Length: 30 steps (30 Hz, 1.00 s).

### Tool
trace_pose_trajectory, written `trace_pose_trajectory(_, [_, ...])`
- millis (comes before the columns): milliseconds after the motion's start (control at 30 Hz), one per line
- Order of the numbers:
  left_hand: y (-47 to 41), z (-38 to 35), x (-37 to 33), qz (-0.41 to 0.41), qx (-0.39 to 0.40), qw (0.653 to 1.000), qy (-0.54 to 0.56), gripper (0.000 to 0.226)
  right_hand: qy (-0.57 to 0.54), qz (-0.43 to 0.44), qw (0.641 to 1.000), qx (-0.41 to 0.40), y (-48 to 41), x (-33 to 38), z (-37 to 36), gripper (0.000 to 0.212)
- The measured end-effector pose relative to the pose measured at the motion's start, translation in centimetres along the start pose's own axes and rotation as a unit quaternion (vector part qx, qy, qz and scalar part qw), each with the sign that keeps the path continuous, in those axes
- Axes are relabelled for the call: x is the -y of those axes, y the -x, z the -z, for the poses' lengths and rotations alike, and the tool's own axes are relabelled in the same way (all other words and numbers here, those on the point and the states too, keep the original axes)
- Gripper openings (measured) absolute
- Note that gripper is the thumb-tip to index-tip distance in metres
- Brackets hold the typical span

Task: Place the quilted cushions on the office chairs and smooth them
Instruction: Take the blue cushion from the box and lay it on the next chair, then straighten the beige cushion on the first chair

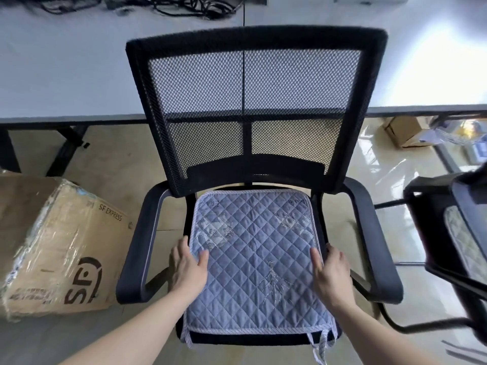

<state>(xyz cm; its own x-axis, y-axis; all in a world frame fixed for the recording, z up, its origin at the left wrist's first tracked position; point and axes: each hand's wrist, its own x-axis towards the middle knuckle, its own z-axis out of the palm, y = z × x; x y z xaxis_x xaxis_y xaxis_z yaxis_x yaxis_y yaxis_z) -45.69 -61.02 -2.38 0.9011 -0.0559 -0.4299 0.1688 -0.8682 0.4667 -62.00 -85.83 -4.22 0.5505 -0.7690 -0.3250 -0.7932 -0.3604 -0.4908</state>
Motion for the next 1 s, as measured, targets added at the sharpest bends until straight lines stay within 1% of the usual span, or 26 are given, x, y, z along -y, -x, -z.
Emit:
trace_pose_trajectory(100, [1.8,1.5,-2.7,-0.031,0.038,0.999,0.002,0.074,-0.015,0.033,0.999,0.004,1.6,1.7,2.8,0.076])
trace_pose_trajectory(267, [4.6,3.5,-7.2,-0.114,0.068,0.991,-0.034,0.077,-0.03,0.079,0.996,-0.026,3.8,3.9,7.6,0.078])
trace_pose_trajectory(333, [5.7,4.1,-8.9,-0.14,0.074,0.987,-0.031,0.076,-0.034,0.087,0.995,-0.036,4.5,4.4,9.3,0.081])
trace_pose_trajectory(467, [7.7,4.9,-12.2,-0.168,0.086,0.981,-0.037,0.076,-0.03,0.09,0.993,-0.065,5.3,4.6,13.4,0.088])
trace_pose_trajectory(600, [10.2,4.4,-15.4,-0.21,0.113,0.97,-0.039,0.077,-0.035,0.094,0.989,-0.107,5.6,3.3,17.4,0.082])
trace_pose_trajectory(733, [13.4,2.9,-18.5,-0.251,0.131,0.958,-0.045,0.079,-0.045,0.068,0.989,-0.127,6.2,0.7,20.5,0.088])
trace_pose_trajectory(867, [17.0,0.6,-21.9,-0.286,0.164,0.943,-0.032,0.079,-0.071,0.047,0.984,-0.154,6.8,-2.6,23.1,0.079])
trace_pose_trajectory(1000, [21.3,-2.5,-25.0,-0.311,0.177,0.933,-0.042,0.09,-0.077,0.027,0.981,-0.178,7.2,-6.7,26.4,0.083])
